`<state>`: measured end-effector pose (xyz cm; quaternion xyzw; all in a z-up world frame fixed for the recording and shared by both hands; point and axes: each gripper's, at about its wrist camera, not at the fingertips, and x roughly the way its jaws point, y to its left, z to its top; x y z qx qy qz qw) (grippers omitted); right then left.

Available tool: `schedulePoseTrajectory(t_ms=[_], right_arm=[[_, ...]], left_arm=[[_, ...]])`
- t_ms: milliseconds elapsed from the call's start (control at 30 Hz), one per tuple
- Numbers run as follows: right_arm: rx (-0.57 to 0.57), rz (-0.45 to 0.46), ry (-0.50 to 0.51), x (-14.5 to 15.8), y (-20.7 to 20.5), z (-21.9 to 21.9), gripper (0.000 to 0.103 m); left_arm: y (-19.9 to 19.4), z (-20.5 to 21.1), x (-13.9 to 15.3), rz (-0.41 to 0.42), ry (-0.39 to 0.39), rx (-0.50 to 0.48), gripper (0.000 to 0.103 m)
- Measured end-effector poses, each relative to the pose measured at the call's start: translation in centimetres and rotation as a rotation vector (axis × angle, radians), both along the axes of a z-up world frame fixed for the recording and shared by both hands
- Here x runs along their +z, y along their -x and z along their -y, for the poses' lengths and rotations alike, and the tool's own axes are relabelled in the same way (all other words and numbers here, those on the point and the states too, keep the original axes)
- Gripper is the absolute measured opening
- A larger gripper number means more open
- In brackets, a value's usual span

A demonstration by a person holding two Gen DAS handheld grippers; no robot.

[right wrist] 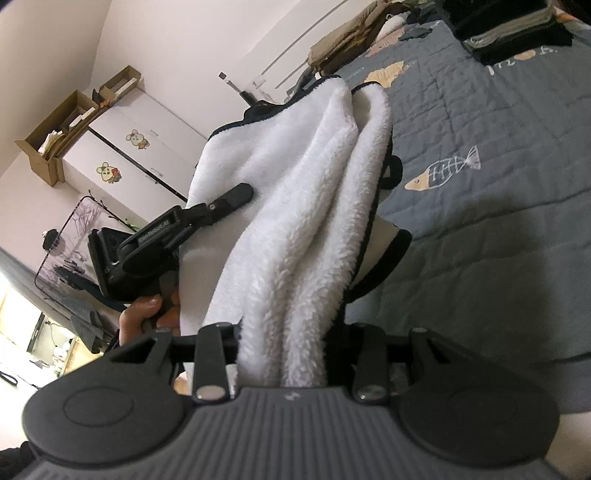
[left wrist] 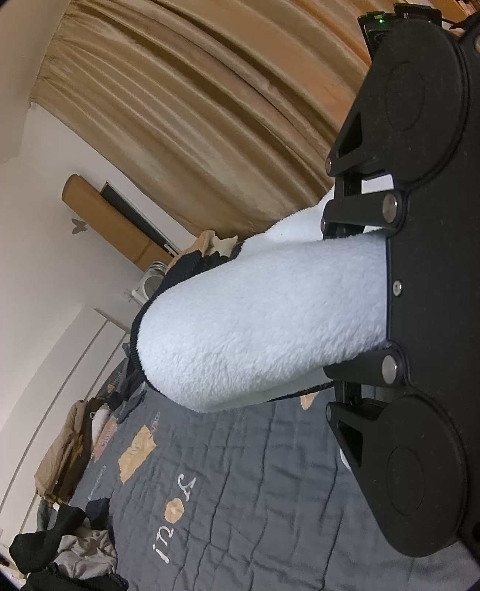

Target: Fold clothes

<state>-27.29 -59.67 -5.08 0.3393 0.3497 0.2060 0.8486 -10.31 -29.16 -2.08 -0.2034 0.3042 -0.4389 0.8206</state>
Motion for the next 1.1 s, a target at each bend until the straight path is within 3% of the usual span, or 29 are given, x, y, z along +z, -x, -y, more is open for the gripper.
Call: schedulePoseTrajectory(t_ms=[533, 867, 1100], right_arm=[[-0.073, -0.015, 0.004, -0.7, 4.0, 10.7, 0.037], [-0.159, -0.049, 0.022, -1.6, 3.7, 19.6, 0.037], [-0.207, -0.103, 0.025, -4.1, 2.7, 24.4, 0.037]], left_arm=[[1.1, 13.0, -0.7, -0.013, -0.005, -0.043, 0.032], [-1.8, 22.6, -3.0, -0.051, -0.030, -0.097, 0.032], [-4.3, 27.9, -5.6, -0.087, -0.064, -0.130, 0.032]])
